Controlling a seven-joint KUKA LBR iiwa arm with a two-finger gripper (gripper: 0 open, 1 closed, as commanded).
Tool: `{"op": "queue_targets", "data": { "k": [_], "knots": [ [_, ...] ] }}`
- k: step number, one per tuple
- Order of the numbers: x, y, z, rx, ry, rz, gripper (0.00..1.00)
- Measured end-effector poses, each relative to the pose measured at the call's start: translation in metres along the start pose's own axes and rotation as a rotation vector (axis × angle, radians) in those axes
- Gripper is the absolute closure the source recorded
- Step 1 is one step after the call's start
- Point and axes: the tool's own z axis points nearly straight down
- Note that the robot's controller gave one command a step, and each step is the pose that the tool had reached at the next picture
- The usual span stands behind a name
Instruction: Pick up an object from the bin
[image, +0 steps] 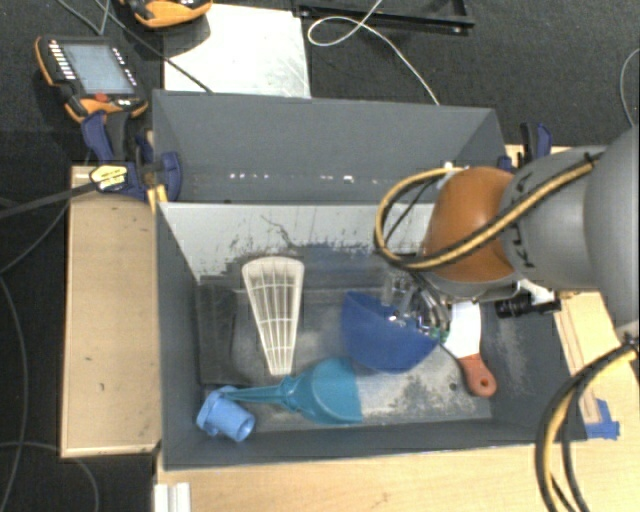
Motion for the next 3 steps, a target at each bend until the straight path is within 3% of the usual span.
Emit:
{"op": "queue_targets", "data": {
  "k": [1,2,3],
  "knots": [
    [0.013,-0.009,-0.109,-0.001,-0.004,-0.304,0.00],
    [-0.016,0.016,-0.178,-0.003,-0.011,-0.136,0.00],
    [-0.012,0.040,-0.096,-0.001,-0.006,-0.436,0.00]
  ]
}}
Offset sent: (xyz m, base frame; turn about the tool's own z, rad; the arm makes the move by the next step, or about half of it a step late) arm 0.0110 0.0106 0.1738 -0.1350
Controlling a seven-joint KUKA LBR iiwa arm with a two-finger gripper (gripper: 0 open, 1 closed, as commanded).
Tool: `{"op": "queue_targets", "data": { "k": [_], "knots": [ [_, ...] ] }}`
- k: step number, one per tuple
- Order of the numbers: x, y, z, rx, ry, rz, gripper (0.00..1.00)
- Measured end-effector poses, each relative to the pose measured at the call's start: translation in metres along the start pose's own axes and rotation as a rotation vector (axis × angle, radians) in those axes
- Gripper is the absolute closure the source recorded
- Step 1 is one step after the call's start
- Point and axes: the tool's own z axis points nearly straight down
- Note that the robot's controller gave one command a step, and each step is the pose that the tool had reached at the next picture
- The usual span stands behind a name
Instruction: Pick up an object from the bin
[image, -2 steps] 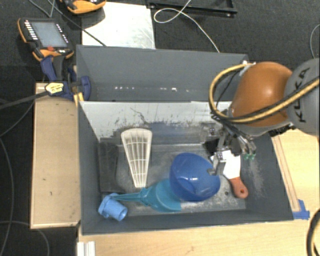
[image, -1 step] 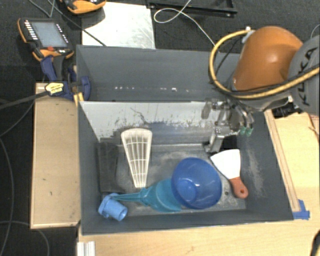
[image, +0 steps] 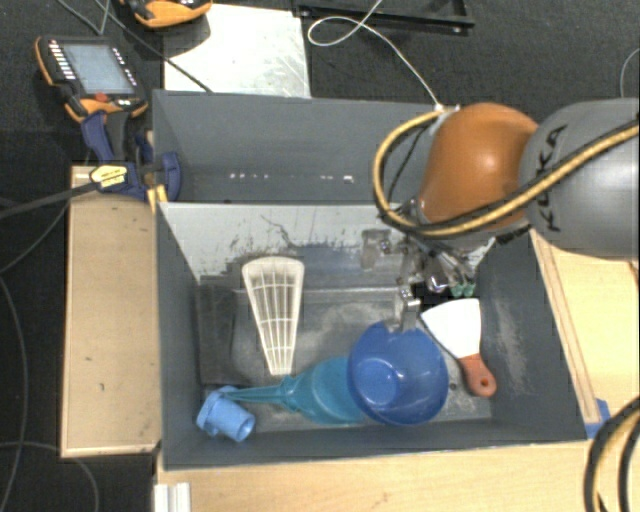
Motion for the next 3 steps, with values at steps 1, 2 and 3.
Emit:
{"op": "queue_targets", "data": {
  "k": [1,2,3],
  "knots": [
    [0.071,0.003,0.007,0.000,-0.002,0.287,0.00],
    [0.041,0.020,0.079,0.001,-0.005,0.154,1.00],
    [0.041,0.020,0.079,0.001,-0.005,0.155,1.00]
  ]
}}
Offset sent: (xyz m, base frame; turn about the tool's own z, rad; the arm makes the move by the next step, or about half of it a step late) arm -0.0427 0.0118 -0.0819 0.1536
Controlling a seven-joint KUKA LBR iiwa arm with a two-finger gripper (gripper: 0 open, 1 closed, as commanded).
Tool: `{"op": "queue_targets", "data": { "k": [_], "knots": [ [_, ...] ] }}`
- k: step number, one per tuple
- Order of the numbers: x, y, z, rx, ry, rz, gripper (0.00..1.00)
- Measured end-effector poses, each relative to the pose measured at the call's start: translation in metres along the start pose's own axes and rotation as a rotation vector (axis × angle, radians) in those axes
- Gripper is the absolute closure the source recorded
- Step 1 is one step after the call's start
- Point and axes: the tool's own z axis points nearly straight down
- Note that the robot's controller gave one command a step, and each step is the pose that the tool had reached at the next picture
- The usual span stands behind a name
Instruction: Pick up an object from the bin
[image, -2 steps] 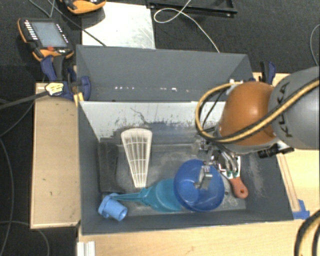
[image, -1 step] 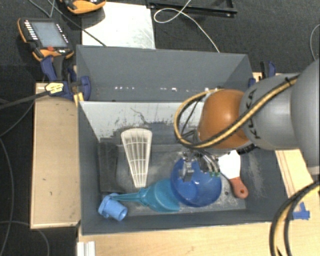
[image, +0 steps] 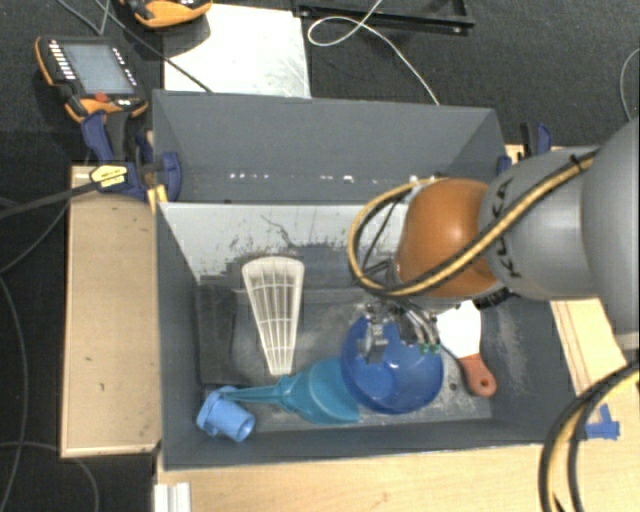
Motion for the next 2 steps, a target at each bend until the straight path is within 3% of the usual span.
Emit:
{"op": "queue_targets", "data": {
  "k": [1,2],
  "knots": [
    [0.005,0.013,-0.082,0.000,-0.001,-0.017,1.00],
    [-0.002,0.007,-0.126,0.000,-0.003,-0.018,1.00]
  ]
}}
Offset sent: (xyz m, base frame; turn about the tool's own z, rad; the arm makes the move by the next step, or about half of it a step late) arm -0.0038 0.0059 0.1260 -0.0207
